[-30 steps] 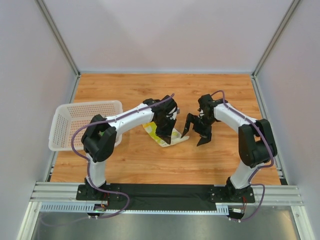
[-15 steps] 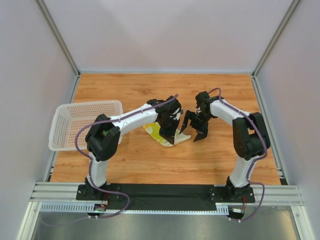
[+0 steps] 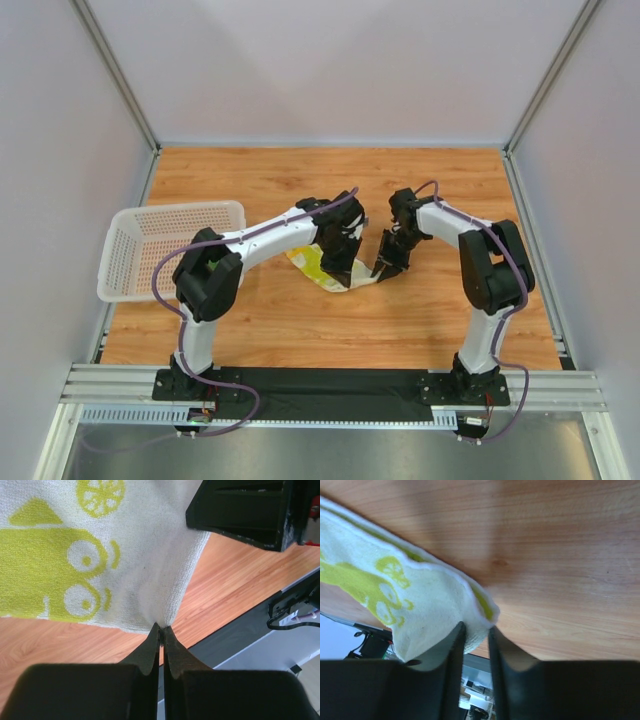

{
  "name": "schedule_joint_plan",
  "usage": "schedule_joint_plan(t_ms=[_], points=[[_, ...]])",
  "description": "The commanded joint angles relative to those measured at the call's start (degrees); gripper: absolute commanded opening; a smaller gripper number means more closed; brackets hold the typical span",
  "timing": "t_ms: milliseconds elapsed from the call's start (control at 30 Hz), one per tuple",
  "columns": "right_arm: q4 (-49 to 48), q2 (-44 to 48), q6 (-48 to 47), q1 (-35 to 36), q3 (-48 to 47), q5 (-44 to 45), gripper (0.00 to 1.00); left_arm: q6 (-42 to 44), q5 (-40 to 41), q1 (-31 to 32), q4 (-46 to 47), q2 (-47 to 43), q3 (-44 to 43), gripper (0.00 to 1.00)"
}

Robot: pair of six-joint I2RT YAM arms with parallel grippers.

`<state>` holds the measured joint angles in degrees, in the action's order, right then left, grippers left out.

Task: Roll the towels
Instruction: Roll the towel

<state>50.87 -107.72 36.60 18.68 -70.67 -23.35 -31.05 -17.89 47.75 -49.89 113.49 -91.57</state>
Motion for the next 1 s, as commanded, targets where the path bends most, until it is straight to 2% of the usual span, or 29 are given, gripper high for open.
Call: schedule_joint_plan(t_ms=[0,200,267,367,433,600,733,967], points=[[-1.39,-1.61,0.05,-0.13,-2.00,1.47,0.23,-0.59,-0.57,0.51,0.32,0.15,-2.12,0.00],[-1.21,-4.16,-0.65,-0.22,-4.03,2.44,0.02,0.98,-1.70,0.68,-0.21,0.06,-2.21,0.00],[-1.04,-4.34,-0.83,-0.40,-5.17,2.87,0.00,2.48,-2.24,1.12,-0.65,-0.29,-2.30,0.27],[0.10,-4.16,-1.27,-0.40,-7.28,4.28,0.00,5.90,0.22,2.70,-1.88,-2.31,-1.95,0.56],[0.98,-3.90,-1.71,-0.48,-8.16,4.89,0.00,7.49,2.07,3.40,-1.53,-3.97,-0.81,0.67],[1.51,-2.58,-1.71,-0.40,-8.52,4.55,0.00,9.95,4.26,4.28,2.07,-4.95,0.43,0.76],[2.04,-1.97,-1.71,-0.22,-8.34,4.19,0.00,12.05,7.07,7.09,4.36,-3.11,-1.50,0.79],[2.56,-1.18,-1.62,-0.22,-8.34,3.76,0.00,12.59,12.17,10.61,4.62,2.87,-5.55,0.75]])
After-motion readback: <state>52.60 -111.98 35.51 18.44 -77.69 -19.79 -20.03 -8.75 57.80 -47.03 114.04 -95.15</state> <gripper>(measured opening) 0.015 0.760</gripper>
